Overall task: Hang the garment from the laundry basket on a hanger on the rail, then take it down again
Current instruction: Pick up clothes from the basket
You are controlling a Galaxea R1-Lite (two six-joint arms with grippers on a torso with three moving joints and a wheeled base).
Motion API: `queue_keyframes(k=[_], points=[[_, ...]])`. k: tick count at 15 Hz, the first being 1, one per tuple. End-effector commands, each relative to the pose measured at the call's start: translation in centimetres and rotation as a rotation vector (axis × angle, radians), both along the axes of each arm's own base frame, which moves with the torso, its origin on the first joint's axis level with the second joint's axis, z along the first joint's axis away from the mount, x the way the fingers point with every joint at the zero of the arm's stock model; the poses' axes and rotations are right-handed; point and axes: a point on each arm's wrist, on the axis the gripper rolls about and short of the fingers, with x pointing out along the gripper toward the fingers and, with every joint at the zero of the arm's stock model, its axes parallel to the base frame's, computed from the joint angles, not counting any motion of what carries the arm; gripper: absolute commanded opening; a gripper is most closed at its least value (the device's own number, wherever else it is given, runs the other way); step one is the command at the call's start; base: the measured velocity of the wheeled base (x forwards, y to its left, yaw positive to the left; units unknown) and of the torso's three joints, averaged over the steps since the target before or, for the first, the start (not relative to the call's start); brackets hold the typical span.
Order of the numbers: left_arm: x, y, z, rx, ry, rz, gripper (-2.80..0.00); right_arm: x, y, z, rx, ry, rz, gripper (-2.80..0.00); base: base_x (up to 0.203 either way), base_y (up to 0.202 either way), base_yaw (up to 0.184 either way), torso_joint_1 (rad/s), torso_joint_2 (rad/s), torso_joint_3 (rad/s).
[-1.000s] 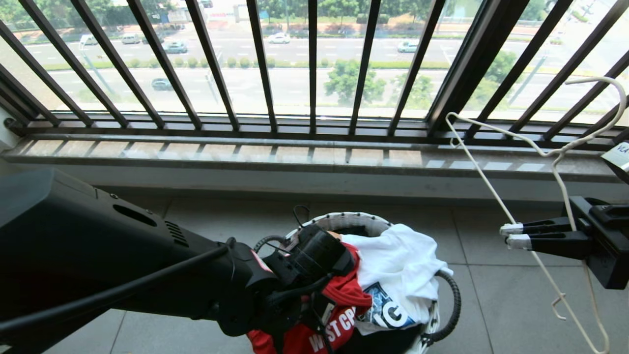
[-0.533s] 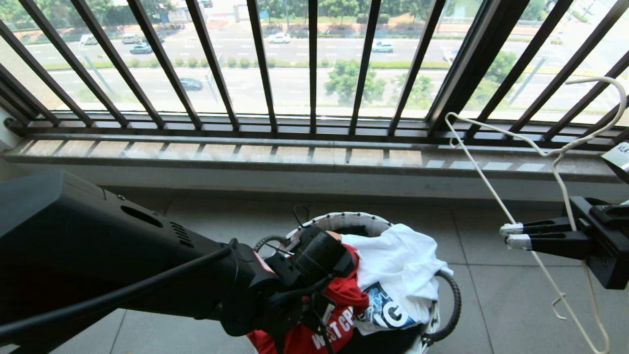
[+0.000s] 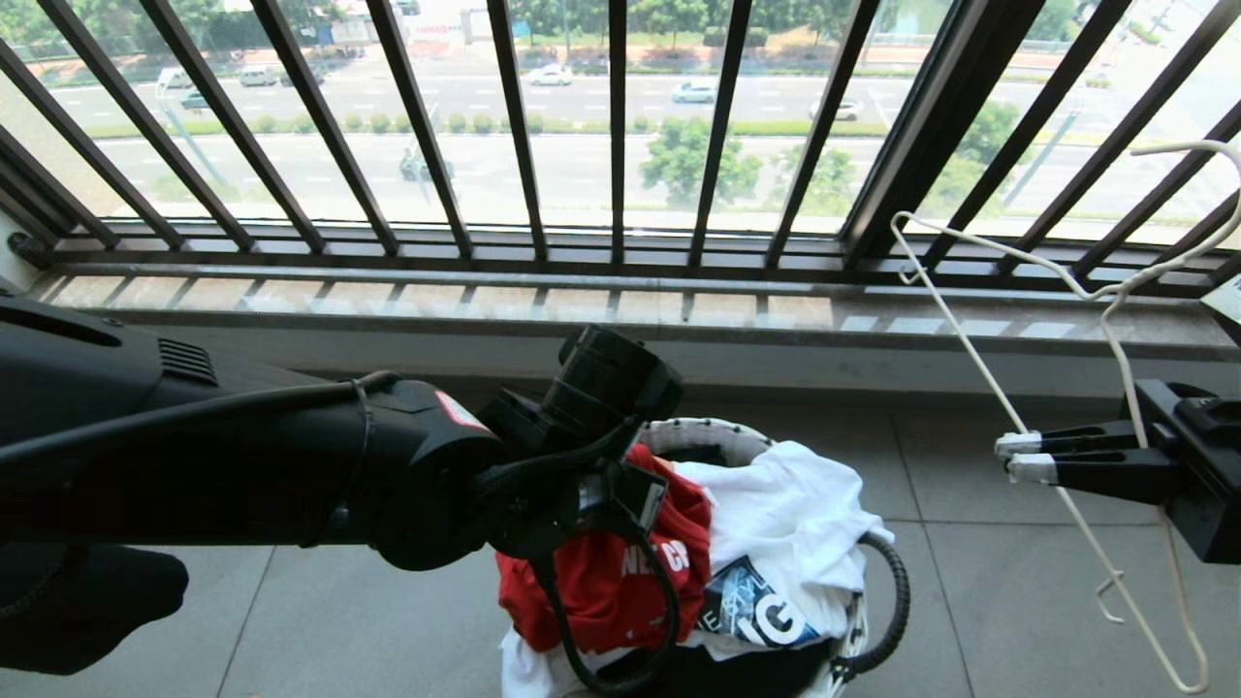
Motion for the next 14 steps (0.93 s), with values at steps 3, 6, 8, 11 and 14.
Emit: queue_keyframes(k=[3, 6, 8, 11, 14], points=[[0.2, -0.2, 6.3, -0.109, -0.170, -0.012, -2.80, -0.3, -0.2, 0.3, 0.001, -0.016, -0.008, -2.80, 0.000, 0.000, 0.000, 0.000, 0.00, 0.000], [-0.4, 0.6, 9.1, -0.157, -0.257, 0.050, -2.80, -0.2, -0.2, 0.2, 0.001, -0.014, -0.008, -2.80, 0.000, 0.000, 0.000, 0.000, 0.00, 0.000], [-1.5, 1.3, 7.3, -0.120, -0.207, 0.040, -2.80, -0.2, -0.3, 0.3, 0.001, -0.016, -0.009, -2.80, 0.000, 0.000, 0.000, 0.000, 0.00, 0.000], [-3.7, 1.9, 1.1, -0.039, -0.110, 0.009, -2.80, -0.1, -0.4, 0.3, 0.000, -0.017, -0.014, -2.80, 0.000, 0.000, 0.000, 0.000, 0.00, 0.000], [-5.6, 1.1, -5.8, -0.003, -0.068, -0.050, -2.80, -0.1, -0.5, 0.3, 0.000, -0.017, -0.017, -2.80, 0.000, 0.000, 0.000, 0.000, 0.00, 0.000]])
